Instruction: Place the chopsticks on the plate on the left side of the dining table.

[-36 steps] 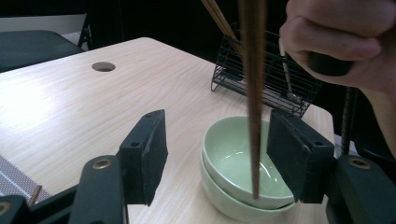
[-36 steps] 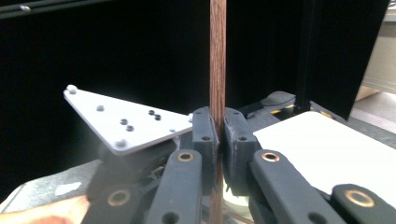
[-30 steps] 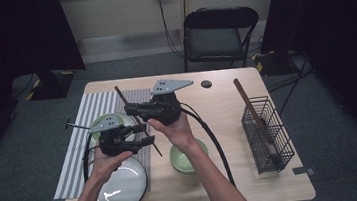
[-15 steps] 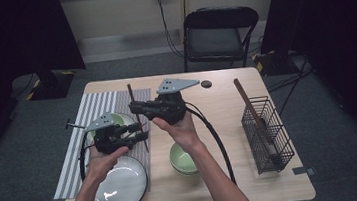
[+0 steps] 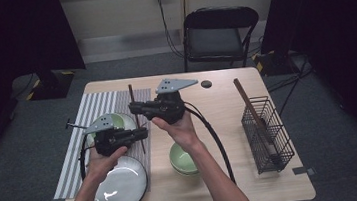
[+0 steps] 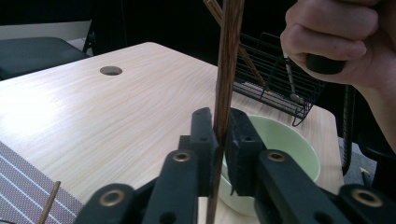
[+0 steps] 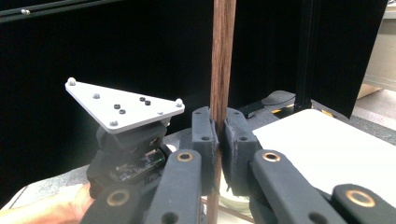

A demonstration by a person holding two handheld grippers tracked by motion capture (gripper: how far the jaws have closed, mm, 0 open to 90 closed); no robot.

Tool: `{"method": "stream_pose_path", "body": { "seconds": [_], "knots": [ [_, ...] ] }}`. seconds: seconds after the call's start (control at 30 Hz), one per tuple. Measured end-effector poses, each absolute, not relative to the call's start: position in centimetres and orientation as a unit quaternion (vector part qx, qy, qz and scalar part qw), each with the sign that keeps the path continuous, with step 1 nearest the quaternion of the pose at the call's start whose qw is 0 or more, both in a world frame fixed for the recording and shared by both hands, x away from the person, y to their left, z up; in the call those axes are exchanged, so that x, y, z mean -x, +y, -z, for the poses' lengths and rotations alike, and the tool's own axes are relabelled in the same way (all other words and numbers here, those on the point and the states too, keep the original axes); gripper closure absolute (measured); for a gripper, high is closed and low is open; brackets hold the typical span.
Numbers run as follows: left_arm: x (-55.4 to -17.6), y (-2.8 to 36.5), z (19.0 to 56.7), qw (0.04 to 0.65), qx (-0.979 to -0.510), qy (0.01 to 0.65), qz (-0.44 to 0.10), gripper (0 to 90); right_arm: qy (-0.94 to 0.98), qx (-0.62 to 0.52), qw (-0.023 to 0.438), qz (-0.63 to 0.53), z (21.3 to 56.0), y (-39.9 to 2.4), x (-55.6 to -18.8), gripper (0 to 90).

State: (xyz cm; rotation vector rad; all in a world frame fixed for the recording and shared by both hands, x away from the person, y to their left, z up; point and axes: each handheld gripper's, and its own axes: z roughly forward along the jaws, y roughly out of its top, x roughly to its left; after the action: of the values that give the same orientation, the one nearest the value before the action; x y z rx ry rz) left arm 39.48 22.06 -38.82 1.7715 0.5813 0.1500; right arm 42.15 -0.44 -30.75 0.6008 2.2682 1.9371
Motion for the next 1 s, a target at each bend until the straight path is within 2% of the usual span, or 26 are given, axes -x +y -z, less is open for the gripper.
{"method": "stream_pose_path", "body": {
  "seconds": [0.27, 0.47, 0.67, 1.0],
  "knots": [
    [-39.4, 21.8, 38.7, 0.599, -0.762, 0.239, -0.054, 85.0, 0.746, -0.193, 0.052, -0.636, 30.6, -0.4, -42.3, 83.8],
    [-39.3, 21.6, 38.5, 0.596, -0.766, 0.237, -0.057, 85.3, 0.752, -0.197, 0.057, -0.626, 30.6, -0.5, -42.2, 59.4],
    [-39.3, 22.4, 38.1, 0.602, -0.759, 0.241, -0.060, 85.3, 0.761, -0.196, 0.052, -0.617, 31.2, -1.3, -42.1, 42.9],
    [-39.5, 24.3, 37.3, 0.608, -0.750, 0.249, -0.072, 85.3, 0.772, -0.204, 0.051, -0.600, 33.2, -3.0, -42.1, 41.7]
  ]
}}
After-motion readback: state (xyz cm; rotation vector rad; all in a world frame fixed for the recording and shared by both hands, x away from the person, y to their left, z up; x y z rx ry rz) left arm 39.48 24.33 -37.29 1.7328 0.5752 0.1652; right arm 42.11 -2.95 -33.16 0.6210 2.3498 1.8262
